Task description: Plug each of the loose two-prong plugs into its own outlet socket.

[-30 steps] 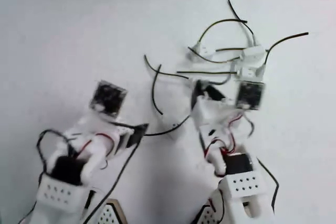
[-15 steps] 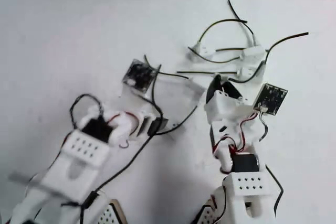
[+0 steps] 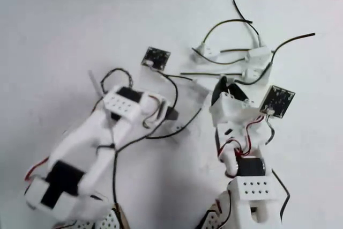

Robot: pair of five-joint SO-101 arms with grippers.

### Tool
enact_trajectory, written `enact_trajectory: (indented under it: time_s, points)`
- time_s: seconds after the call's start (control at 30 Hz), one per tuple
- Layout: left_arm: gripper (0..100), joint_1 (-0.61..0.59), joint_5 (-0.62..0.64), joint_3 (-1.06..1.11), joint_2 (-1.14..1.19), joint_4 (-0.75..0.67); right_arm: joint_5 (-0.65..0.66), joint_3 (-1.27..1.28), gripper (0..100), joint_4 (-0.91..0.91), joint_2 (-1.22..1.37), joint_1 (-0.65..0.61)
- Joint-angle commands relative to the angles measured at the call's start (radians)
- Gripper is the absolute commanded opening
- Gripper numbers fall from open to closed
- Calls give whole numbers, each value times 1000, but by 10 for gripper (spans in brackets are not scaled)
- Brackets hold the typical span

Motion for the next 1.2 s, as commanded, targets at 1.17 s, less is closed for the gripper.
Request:
enact_trajectory:
  time_s: [1.17]
  points:
    - [24, -27, 86, -546, 464, 385, 3, -41, 17, -22, -10, 1]
